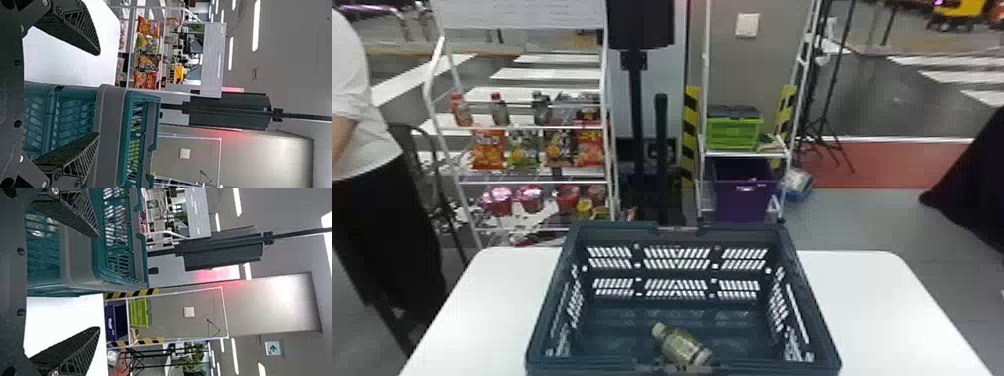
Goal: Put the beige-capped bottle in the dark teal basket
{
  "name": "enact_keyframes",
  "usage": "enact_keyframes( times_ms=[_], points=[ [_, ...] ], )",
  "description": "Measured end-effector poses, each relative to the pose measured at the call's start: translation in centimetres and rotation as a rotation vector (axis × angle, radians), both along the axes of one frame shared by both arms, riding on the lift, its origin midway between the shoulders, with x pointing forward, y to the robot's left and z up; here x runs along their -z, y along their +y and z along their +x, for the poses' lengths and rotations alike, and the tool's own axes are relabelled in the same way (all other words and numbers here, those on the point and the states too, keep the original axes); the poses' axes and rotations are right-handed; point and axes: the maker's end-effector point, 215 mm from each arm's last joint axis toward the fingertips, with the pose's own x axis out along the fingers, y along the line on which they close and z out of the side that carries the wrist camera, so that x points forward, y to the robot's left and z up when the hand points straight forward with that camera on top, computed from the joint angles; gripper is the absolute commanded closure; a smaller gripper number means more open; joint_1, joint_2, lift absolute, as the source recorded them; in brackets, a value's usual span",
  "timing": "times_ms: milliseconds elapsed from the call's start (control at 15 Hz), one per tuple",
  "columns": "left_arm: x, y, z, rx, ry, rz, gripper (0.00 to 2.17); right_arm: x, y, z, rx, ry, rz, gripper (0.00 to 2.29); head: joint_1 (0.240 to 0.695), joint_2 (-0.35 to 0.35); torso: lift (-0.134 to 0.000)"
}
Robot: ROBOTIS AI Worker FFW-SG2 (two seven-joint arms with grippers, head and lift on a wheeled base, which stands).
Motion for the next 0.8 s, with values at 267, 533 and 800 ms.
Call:
enact_keyframes(
  times_ms=[267, 533, 800],
  points=[
    [-0.2, -0.1, -0.1, 0.002, -0.002, 0.002, 0.16, 1.2, -0.1, -1.9, -0.002, 0.009, -0.005, 0.04, 0.499, 0.0, 0.0],
    [-0.3, -0.2, -0.2, 0.005, -0.004, 0.001, 0.16, 1.4, 0.2, -2.5, -0.015, 0.005, -0.018, 0.05, 0.499, 0.0, 0.0],
    [-0.3, -0.2, -0.1, 0.006, -0.003, 0.002, 0.16, 1.7, 0.2, -2.5, -0.016, 0.011, -0.019, 0.05, 0.499, 0.0, 0.0]
  ],
)
